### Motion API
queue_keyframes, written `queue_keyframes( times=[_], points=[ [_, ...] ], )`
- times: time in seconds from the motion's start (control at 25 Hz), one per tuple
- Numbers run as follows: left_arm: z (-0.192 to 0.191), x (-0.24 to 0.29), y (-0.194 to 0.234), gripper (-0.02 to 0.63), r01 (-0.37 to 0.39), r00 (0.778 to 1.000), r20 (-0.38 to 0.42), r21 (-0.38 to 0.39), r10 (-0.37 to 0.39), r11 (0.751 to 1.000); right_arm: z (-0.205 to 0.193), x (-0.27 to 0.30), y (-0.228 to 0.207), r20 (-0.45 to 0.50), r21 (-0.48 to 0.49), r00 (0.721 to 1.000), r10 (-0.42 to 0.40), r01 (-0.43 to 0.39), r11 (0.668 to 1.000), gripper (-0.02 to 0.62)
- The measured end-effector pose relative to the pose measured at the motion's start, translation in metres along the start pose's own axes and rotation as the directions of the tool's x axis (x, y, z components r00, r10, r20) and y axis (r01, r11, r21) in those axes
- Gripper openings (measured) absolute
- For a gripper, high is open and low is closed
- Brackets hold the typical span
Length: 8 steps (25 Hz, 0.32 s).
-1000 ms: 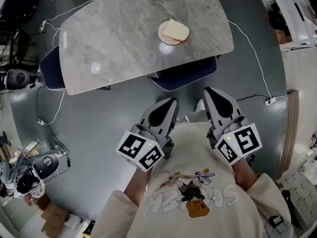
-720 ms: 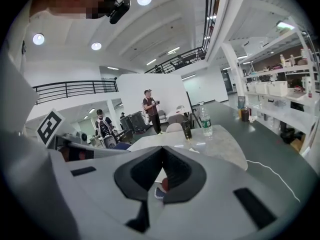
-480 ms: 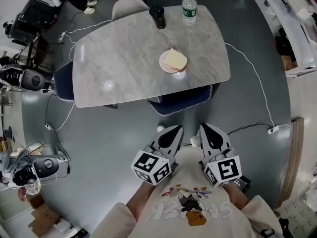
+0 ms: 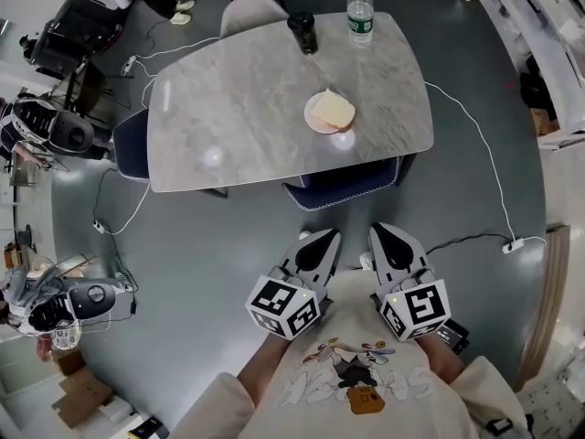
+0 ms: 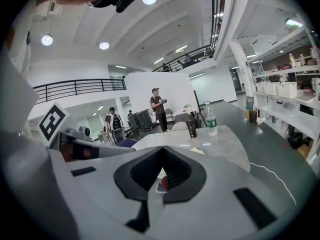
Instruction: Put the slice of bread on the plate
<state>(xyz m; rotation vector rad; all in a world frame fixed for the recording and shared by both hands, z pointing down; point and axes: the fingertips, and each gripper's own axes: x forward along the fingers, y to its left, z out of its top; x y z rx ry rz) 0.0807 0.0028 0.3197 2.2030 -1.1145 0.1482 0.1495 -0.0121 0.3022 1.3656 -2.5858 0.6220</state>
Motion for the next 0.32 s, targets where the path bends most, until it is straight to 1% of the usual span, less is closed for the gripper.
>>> queue_keyframes(
  times=[0.2,0.32],
  points=[
    [0.004,0.007,-0.004,0.0,-0.009,1.0,-0.002,0.002,0.009,1.0,0.004,0.002,-0.009,-0.01,0.012,1.0,0.015,-0.015,1.0,0.006],
    [0.008,0.016,-0.007,0.0,-0.016,1.0,0.005,-0.001,0.016,1.0,0.008,0.004,-0.017,-0.016,0.001,0.999,0.027,-0.027,1.0,0.005]
  ],
)
